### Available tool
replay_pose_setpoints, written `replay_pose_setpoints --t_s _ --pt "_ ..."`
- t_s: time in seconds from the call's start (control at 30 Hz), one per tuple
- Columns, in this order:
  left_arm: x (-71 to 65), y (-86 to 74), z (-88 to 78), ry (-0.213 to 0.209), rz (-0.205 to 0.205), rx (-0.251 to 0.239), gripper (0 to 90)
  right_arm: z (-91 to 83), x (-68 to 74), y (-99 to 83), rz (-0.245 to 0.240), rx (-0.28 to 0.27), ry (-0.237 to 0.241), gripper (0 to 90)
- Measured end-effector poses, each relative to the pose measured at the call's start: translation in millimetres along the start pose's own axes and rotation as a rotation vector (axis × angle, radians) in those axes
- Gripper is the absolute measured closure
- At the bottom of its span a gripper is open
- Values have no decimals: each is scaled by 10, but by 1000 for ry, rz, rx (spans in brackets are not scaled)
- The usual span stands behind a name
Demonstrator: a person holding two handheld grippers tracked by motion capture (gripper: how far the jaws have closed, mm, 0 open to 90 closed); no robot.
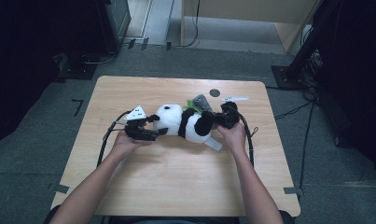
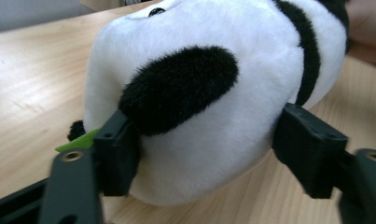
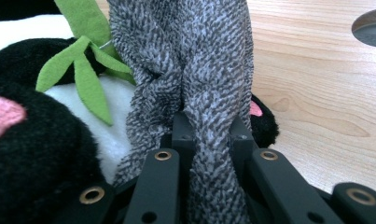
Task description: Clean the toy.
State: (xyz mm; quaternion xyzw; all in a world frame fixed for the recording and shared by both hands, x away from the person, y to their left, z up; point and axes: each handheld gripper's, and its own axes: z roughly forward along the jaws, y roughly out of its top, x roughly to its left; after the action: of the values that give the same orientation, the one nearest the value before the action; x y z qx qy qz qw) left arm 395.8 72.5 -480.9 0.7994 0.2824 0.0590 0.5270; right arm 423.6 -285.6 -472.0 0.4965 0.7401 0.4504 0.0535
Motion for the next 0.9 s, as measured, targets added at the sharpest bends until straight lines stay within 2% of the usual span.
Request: replay_pose_setpoints --t_s 0.07,0.13,0.17,0.2,0.27,0.37,0.5,0.6,0.7,0.77,0.87,0.9 --pt "0 -23 -4 8 -33 -18 362 7 -21 -6 22 -8 8 796" --pt "-9 -38 -9 20 -32 -22 436 1 -33 -7 30 -13 12 795" --pt "-20 -44 -17 31 -33 -22 436 1 -33 -7 30 -13 12 795" --pt "-44 -42 -29 42 -42 -17 483 -18 -17 3 23 -19 -4 794" --pt "-60 -25 -48 46 -58 1 518 -48 4 18 6 -29 -23 795" --pt "-92 -3 -79 49 -74 27 534 -118 11 41 9 -43 -33 794" --pt "-127 27 -132 50 -145 43 535 -302 -12 81 22 -67 -62 794" --pt "-187 47 -169 70 -144 55 535 -515 1 152 28 -93 -67 793" --pt "-219 40 -181 83 -137 54 527 -745 90 250 6 -148 -73 793" --pt "-220 23 -178 94 -164 46 525 -856 171 313 5 -162 -53 793" --pt "-230 27 -175 105 -180 43 526 -923 372 387 -28 -165 -24 789" --pt "-267 34 -172 114 -202 42 526 -922 451 410 -47 -160 -17 789"
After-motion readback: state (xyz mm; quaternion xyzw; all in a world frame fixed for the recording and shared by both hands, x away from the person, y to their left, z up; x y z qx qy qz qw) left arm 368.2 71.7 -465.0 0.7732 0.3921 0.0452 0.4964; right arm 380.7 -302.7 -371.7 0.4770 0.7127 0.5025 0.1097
